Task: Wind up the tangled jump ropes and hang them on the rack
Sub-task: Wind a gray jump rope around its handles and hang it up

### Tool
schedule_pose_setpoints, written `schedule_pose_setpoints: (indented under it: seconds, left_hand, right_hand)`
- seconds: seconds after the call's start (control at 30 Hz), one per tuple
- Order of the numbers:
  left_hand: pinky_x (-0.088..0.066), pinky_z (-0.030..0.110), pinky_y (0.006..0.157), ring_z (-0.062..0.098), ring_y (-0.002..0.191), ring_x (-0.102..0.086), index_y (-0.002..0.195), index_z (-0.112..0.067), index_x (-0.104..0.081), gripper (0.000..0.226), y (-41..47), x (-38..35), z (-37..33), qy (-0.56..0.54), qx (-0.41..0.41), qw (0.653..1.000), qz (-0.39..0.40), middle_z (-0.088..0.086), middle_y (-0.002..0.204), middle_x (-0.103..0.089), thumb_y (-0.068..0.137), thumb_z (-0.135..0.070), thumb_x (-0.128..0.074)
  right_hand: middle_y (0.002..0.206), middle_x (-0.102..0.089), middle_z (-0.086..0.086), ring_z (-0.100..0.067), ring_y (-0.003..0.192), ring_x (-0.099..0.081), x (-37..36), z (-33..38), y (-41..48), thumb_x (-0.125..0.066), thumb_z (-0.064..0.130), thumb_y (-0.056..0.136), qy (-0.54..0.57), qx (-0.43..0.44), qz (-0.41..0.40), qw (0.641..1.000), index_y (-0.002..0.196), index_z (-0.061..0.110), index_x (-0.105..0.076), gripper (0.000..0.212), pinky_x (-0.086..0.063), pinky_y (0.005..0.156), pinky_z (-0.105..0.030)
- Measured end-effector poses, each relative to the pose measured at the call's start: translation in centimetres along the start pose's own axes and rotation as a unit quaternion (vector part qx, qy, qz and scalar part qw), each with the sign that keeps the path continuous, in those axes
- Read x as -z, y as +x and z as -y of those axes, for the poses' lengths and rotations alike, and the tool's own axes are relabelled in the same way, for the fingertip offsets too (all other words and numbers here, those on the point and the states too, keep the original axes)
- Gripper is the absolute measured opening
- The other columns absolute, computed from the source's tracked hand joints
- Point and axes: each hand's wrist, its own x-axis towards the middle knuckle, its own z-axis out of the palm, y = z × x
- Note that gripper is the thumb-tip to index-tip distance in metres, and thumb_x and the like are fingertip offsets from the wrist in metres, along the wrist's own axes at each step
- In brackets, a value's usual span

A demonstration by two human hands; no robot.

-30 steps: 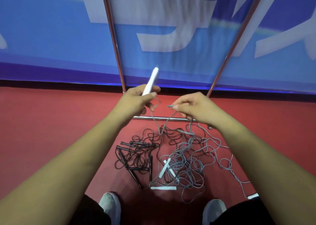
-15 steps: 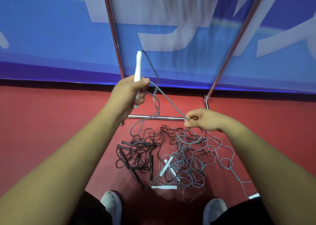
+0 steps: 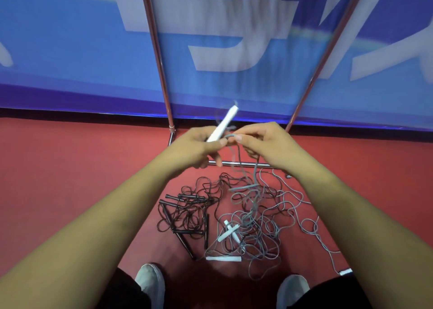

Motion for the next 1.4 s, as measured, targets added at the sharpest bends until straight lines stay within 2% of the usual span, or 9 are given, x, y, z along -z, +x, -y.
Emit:
schedule_pose_setpoints:
  seconds: [0.17,0.33,0.4,0.6,0.8,0.97,1.17,1.27,1.4]
  left_hand:
    - [-0.022,0.019,0.040,0.009,0.042,-0.033,0.074,-0.016,-0.051,0.026,0.4,0.0,-0.7,-0.061,-0.013,0.996,-0.063,0.000,0.055,-0.044,0.098,-0.011,-0.059]
    - [-0.019,0.019,0.041,0.012,0.048,-0.028,0.072,-0.015,-0.045,0.023,0.7,1.2,-1.0,-0.171,-0.056,0.975,-0.130,0.001,0.061,-0.036,0.092,-0.013,-0.056]
    - [-0.020,0.020,0.041,0.012,0.048,-0.031,0.074,-0.014,-0.048,0.024,1.1,2.0,-0.8,-0.199,-0.039,0.963,-0.179,0.000,0.062,-0.040,0.096,-0.010,-0.056]
    - [-0.031,0.017,0.036,0.015,0.046,-0.053,0.107,-0.009,-0.064,0.013,1.3,3.5,0.0,0.024,0.048,0.945,-0.322,0.007,0.071,-0.063,0.096,-0.011,-0.059]
    - [-0.031,0.017,0.038,0.008,0.043,-0.053,0.110,-0.009,-0.068,0.016,0.6,0.6,-0.8,-0.017,-0.016,0.983,-0.180,0.014,0.087,-0.070,0.098,-0.007,-0.058]
    - [-0.027,0.020,0.040,0.011,0.042,-0.036,0.083,-0.012,-0.063,0.019,0.0,-0.8,-0.6,0.071,0.010,0.997,-0.014,0.001,0.054,-0.052,0.097,-0.025,-0.064]
    - [-0.016,0.018,0.040,0.009,0.043,-0.026,0.072,-0.016,-0.052,0.027,0.8,0.9,-1.3,-0.123,0.005,0.977,-0.175,-0.005,0.053,-0.040,0.097,-0.015,-0.061]
    - [-0.017,0.017,0.039,0.010,0.042,-0.027,0.069,-0.018,-0.050,0.030,0.8,2.7,-1.1,-0.114,0.013,0.966,-0.230,-0.003,0.054,-0.039,0.097,-0.018,-0.061]
    - [-0.024,0.016,0.035,0.010,0.038,-0.041,0.082,-0.012,-0.060,0.015,0.6,3.1,-0.4,-0.060,0.039,0.957,-0.280,0.003,0.062,-0.057,0.097,-0.016,-0.061]
  right_hand:
    - [0.058,-0.052,-0.003,-0.012,0.053,-0.042,0.8,-1.2,0.0,-0.065,0.018,0.095,-0.063,-0.029,0.031,0.997,0.076,0.019,-0.066,0.019,-0.036,0.053,-0.024]
    - [0.062,-0.063,0.007,-0.005,0.057,-0.052,2.5,-5.2,-0.3,-0.063,0.023,0.097,-0.182,-0.152,0.117,0.964,0.070,0.021,-0.060,0.027,-0.044,0.064,-0.026]
    - [0.067,-0.065,0.004,-0.005,0.052,-0.049,3.1,-5.9,-0.5,-0.061,0.019,0.098,-0.188,-0.189,0.128,0.955,0.072,0.018,-0.061,0.026,-0.041,0.054,-0.022]
    - [0.057,-0.057,-0.004,-0.002,0.044,-0.050,3.2,-3.3,-0.8,-0.063,0.012,0.096,-0.064,-0.104,-0.051,0.991,0.089,0.003,-0.071,0.014,-0.036,0.046,-0.011]
    - [0.046,-0.051,0.016,-0.002,0.044,-0.042,1.5,-0.9,-0.5,-0.070,0.017,0.092,-0.120,-0.056,-0.011,0.991,0.087,0.007,-0.075,0.012,-0.032,0.050,-0.015]
    - [0.052,-0.052,-0.003,-0.008,0.044,-0.042,0.8,0.3,-0.6,-0.069,0.018,0.092,-0.064,-0.034,-0.009,0.997,0.087,0.011,-0.075,0.010,-0.036,0.047,-0.022]
    - [0.058,-0.060,0.001,-0.011,0.050,-0.052,2.4,-2.9,-0.7,-0.065,0.017,0.094,-0.208,-0.160,0.078,0.962,0.072,0.008,-0.063,0.024,-0.044,0.052,-0.023]
    - [0.063,-0.062,-0.004,-0.004,0.045,-0.050,4.0,-4.5,-0.9,-0.064,0.014,0.095,-0.234,-0.200,0.039,0.951,0.072,0.006,-0.063,0.024,-0.040,0.044,-0.015]
    - [0.066,-0.068,-0.004,-0.014,0.062,-0.058,5.0,-5.2,-1.0,-0.069,0.015,0.091,-0.242,-0.178,-0.021,0.954,0.076,0.004,-0.071,0.018,-0.044,0.060,-0.022]
